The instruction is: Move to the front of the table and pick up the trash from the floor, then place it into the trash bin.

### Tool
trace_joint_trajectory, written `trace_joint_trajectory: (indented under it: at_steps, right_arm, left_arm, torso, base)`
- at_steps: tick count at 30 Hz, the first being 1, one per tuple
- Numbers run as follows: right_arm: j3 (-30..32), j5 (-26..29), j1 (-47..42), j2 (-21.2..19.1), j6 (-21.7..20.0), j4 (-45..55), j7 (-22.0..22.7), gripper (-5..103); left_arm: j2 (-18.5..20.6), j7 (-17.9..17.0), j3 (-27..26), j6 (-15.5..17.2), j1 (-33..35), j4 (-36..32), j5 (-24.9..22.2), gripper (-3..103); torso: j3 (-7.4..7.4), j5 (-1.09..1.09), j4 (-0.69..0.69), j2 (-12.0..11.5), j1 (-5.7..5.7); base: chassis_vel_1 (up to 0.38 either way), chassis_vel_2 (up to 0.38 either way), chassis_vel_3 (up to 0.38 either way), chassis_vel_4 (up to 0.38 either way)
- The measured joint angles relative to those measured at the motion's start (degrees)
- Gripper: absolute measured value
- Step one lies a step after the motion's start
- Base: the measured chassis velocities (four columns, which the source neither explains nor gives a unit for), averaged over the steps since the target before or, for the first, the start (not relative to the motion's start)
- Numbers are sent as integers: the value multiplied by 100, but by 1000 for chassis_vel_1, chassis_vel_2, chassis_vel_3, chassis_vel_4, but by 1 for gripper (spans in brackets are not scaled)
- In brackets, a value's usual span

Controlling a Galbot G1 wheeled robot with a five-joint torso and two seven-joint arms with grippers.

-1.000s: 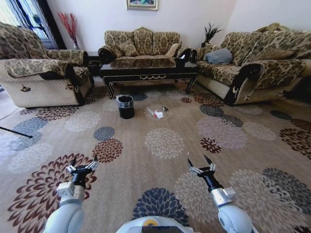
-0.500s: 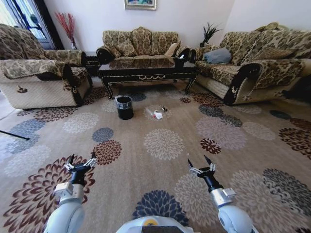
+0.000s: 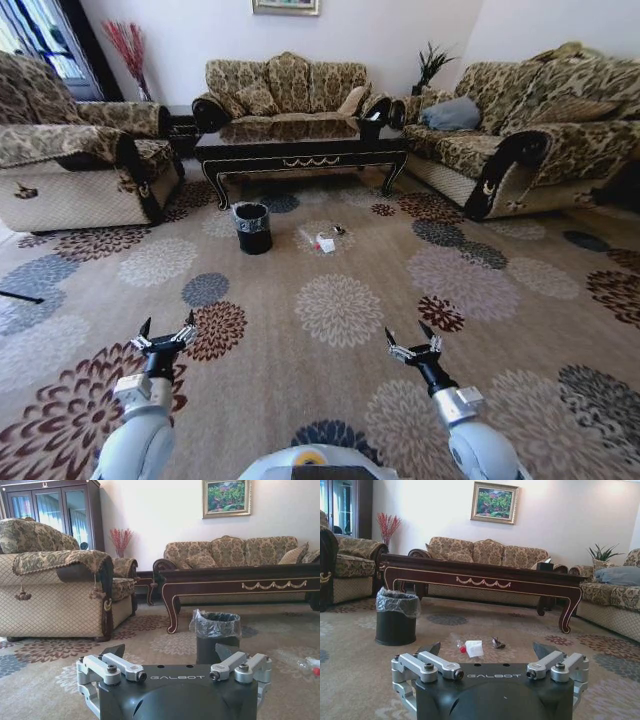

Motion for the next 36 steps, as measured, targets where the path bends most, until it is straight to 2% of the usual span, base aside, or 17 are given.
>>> trace_joint_trajectory:
  at_steps: [36]
  right_arm:
    - [-37,-32,-69,56,3,-2,-70,100]
  left_arm:
    - [26,-54,-20,108,-2,39,35,100]
  torso:
    - [14,0,-1,18,-1]
  base:
    - [-129,131,133,-129]
